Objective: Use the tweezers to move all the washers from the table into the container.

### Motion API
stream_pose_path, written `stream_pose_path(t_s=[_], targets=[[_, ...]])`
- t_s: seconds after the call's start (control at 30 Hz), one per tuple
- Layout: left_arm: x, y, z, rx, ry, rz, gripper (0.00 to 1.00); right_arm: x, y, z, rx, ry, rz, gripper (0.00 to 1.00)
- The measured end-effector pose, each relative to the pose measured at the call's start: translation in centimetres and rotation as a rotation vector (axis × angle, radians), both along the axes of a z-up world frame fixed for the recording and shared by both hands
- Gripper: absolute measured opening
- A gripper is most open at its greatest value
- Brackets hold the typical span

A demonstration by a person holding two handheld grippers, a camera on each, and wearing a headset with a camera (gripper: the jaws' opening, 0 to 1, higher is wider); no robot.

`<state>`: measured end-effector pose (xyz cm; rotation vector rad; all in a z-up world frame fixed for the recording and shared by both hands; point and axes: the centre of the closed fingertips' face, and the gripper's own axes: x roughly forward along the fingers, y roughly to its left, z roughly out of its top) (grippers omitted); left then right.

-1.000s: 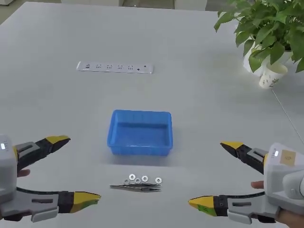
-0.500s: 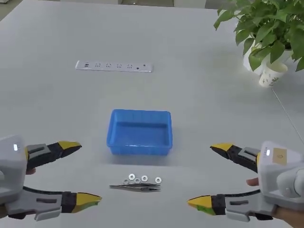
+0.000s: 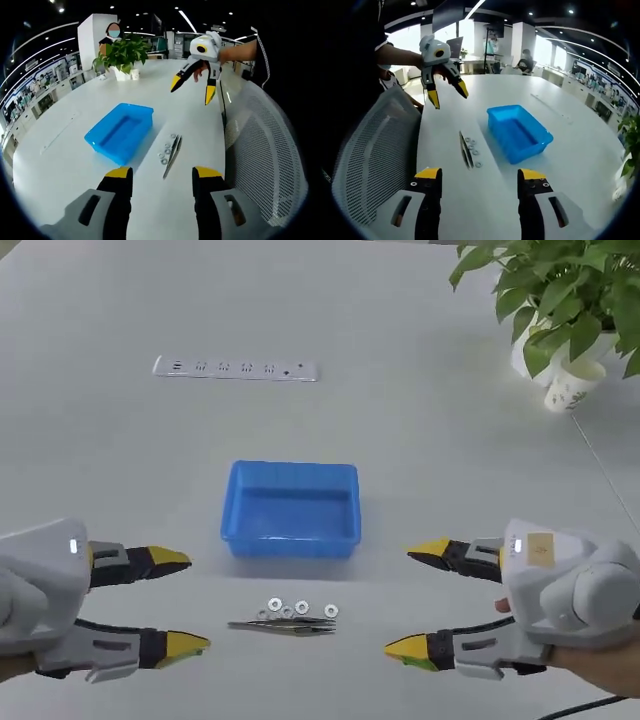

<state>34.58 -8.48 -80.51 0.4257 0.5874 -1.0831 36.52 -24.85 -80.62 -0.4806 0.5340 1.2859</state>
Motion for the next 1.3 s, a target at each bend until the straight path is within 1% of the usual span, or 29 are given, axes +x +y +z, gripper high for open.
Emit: stream_pose_path(t_s=[0.07,0.17,0.23,0.3,0.33,0.4,0.5,0.6,0.63,0.77,0.9,1.03,1.13,1.17,1.3], targets=[[0.0,0.0,-0.5,0.023,0.007,-0.017,0.48,0.0,0.3,-0.4,-0.016,0.002,0.022,0.59],[0.0,-0.2,-1.1,0.039,0.017,-0.038,0.45,0.0,0.8,-0.7,-0.026,-0.003,0.055,0.55],[0.0,-0.3,-1.5,0.058,0.024,-0.058,0.41,-0.1,1.1,-1.0,-0.034,-0.003,0.076,0.51],[0.2,-0.3,-2.0,0.084,0.029,-0.069,0.37,-0.1,1.4,-1.5,-0.056,-0.012,0.107,0.48],[0.1,-0.3,-2.3,0.098,0.037,-0.082,0.36,-0.2,1.6,-1.8,-0.067,-0.016,0.125,0.47],[0.3,-0.3,-2.7,0.117,0.042,-0.091,0.34,-0.2,1.9,-2.1,-0.075,-0.017,0.141,0.44],[0.3,-0.5,-2.9,0.127,0.049,-0.106,0.31,-0.2,2.4,-2.5,-0.09,-0.023,0.17,0.41],[0.3,-0.5,-3.5,0.157,0.056,-0.126,0.28,-0.4,3.0,-3.0,-0.102,-0.023,0.209,0.37],[0.4,-0.4,-3.8,0.175,0.065,-0.133,0.27,-0.5,3.2,-3.3,-0.109,-0.023,0.224,0.37],[0.4,-0.7,-4.4,0.194,0.081,-0.157,0.26,-0.7,4.0,-4.1,-0.127,-0.018,0.264,0.33],[0.5,-0.9,-4.9,0.217,0.087,-0.178,0.22,-1.0,4.8,-4.7,-0.134,-0.01,0.286,0.31],[0.8,-0.8,-5.8,0.245,0.094,-0.203,0.2,-1.2,5.5,-5.4,-0.143,-0.003,0.298,0.29],[0.9,-0.9,-6.1,0.257,0.096,-0.217,0.18,-1.4,5.8,-5.8,-0.146,0.011,0.305,0.28],[0.9,-1.0,-6.3,0.258,0.101,-0.222,0.18,-1.5,6.0,-5.9,-0.145,0.017,0.307,0.27],[0.9,-1.2,-6.7,0.269,0.109,-0.239,0.17,-1.4,6.3,-6.3,-0.15,0.02,0.311,0.26]])
